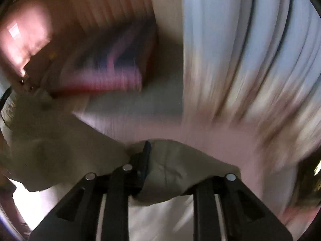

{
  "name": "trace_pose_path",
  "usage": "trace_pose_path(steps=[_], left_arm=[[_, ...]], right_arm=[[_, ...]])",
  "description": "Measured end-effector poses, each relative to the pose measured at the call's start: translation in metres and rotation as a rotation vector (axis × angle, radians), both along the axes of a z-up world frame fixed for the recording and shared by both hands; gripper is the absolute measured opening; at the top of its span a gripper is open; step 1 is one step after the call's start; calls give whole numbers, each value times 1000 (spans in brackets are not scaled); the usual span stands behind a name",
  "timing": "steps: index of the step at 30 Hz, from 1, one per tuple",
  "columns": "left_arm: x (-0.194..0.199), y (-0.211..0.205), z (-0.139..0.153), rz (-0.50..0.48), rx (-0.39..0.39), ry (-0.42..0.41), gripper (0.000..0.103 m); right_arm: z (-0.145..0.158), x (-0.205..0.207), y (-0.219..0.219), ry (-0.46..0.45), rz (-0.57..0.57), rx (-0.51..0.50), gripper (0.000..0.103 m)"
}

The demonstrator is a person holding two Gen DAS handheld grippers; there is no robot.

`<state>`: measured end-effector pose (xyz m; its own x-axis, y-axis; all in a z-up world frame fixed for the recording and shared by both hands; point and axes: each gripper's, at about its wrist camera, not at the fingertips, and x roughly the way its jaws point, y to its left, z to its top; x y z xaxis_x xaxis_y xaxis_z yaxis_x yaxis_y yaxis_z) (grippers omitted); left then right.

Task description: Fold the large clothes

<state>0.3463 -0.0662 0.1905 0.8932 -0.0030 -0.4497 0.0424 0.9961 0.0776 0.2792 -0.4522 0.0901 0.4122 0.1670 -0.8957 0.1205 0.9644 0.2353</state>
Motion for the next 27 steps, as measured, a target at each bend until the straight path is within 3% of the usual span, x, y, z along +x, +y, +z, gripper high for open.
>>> trace_pose_path(steps=[1,2,3,6,10,12,14,16,17,18,20,23,27], left_arm=[[5,-1,-14,-10,8,15,27],[9,-1,-29,-27,11,30,28],[9,0,-36,-31,10,34,30],[1,3,-55,-48,9,39,32],[-24,9,-92,-80,-5,55,46],[-39,13,-113,-97,-19,65,48],[-52,12,-131,-114,-27,82,48],[-71,14,-151,-120,-36,86,48],[-81,14,-162,-125,-38,92,48],[-89,14,-169,-123,-43,94,48],[-106,13,-185,-125,-48,104,48],[-136,14,-212,-138,-77,141,49],[-184,10,-232,-153,-67,157,63]], right_arm=[[-32,9,3,63,20,7,34],[-62,17,10,83,63,-55,44],[-77,21,15,78,81,-114,60],[-102,30,10,-1,38,-216,65],[-100,31,-5,-125,-32,-170,70],[-107,27,-27,-164,-87,-35,77],[-121,20,-58,-176,-172,213,80],[-143,10,-77,-132,-210,363,80],[-146,7,-73,-107,-191,330,80],[-148,-1,-63,-85,-135,226,80],[-144,-22,-42,-113,-51,87,80],[-136,-70,-23,-179,-33,0,84],[-121,-141,11,-254,27,-156,88]])
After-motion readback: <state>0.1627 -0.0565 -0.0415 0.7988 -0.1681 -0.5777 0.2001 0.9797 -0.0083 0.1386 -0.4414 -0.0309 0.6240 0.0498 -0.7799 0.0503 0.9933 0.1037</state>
